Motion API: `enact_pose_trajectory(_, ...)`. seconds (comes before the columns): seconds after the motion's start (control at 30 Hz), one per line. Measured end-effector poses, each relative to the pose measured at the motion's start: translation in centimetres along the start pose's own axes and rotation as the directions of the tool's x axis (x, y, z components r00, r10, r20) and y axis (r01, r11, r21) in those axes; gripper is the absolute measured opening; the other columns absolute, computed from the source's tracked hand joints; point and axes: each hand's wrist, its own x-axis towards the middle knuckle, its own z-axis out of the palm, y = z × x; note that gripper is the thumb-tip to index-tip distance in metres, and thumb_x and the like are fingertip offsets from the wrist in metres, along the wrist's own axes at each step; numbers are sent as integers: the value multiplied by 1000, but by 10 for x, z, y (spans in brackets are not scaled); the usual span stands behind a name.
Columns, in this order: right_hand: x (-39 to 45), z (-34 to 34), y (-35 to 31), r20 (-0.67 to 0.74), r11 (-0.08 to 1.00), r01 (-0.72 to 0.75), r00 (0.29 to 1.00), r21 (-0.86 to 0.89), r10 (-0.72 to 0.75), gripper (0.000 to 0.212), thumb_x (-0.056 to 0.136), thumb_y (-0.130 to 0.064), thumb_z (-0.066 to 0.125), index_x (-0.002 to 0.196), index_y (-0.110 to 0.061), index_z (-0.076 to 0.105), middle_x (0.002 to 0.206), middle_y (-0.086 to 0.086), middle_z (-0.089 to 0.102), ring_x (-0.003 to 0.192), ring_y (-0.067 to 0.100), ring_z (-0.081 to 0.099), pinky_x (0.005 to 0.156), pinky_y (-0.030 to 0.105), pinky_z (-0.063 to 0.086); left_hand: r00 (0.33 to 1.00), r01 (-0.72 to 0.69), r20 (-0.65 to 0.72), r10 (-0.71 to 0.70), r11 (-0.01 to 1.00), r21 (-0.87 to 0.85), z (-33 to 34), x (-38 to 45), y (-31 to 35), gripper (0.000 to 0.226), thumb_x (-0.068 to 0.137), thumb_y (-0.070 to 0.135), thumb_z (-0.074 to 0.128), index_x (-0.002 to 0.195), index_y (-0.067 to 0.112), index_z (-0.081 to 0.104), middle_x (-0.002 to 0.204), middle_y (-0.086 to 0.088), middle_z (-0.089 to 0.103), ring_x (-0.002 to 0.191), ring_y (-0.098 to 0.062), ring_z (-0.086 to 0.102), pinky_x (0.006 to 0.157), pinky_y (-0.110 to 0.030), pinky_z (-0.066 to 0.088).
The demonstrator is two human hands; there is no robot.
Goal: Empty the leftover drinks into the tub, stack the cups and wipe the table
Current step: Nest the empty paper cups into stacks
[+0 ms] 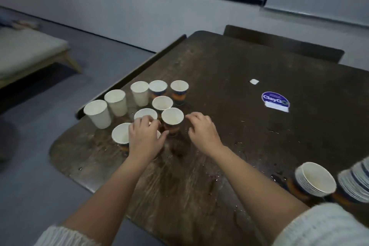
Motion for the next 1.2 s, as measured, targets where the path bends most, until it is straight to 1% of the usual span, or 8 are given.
enact_pose_trajectory(0.17,36,14,-22,321,989,51,947,-137,-5,56,101,-13,39,154,-17,21,161,0,17,132,37,38,106,45,36,996,-61,-71,56,996,-69,11,-28,-36,47,75,59,54,70,15,69,96,-7,63,94,-24,44,80,-39,30)
enact_pose_trajectory(0.33,42,24,-17,355,969,14,932,-247,77,48,99,-17,45,146,-16,37,146,11,43,127,36,46,100,46,43,971,-240,-28,238,961,-138,29,-43,-42,34,80,42,52,73,18,74,108,-8,63,104,-26,43,87,-39,31)
enact_pose_trajectory(0.5,27,26,5,239,978,-60,965,-199,108,29,100,-25,48,118,-8,61,122,15,55,112,36,52,87,39,43,958,-266,6,287,898,-351,40,-42,-15,27,87,37,54,82,14,67,140,-9,46,129,-32,35,105,-45,32)
enact_pose_trajectory(0.67,17,8,27,-100,961,-245,961,131,258,26,99,-27,51,103,-6,65,104,13,62,99,32,55,82,40,43,971,-20,163,173,742,-670,36,-21,19,12,92,23,60,81,23,55,154,7,16,134,17,8,112,-25,23)
enact_pose_trajectory(0.87,6,-22,32,-441,938,-140,854,317,277,26,102,-22,47,93,-2,61,90,7,57,87,24,48,70,30,31,974,19,179,140,735,-677,25,9,60,35,76,24,80,91,17,49,156,0,14,132,3,17,102,-13,24)
enact_pose_trajectory(0.97,-3,-27,31,-486,946,-85,841,312,235,27,103,-22,45,84,-7,57,83,-2,52,81,19,43,65,25,25,982,34,156,103,719,-694,21,20,75,73,73,22,82,130,15,37,154,-4,9,128,7,15,97,-3,20)
enact_pose_trajectory(1.1,-11,-28,30,-475,951,-12,865,308,164,25,103,-29,43,81,-19,50,82,-6,51,79,16,41,65,18,28,980,17,147,131,687,-727,19,26,82,93,71,17,83,143,16,24,150,-5,18,135,-19,33,108,-30,38)
enact_pose_trajectory(1.2,-13,-25,32,-469,967,24,877,254,101,44,97,-46,33,84,-15,62,85,-6,59,84,14,41,70,25,29,984,16,129,123,656,-755,15,26,86,97,71,16,82,146,18,20,149,-1,22,134,-10,31,103,-11,32)
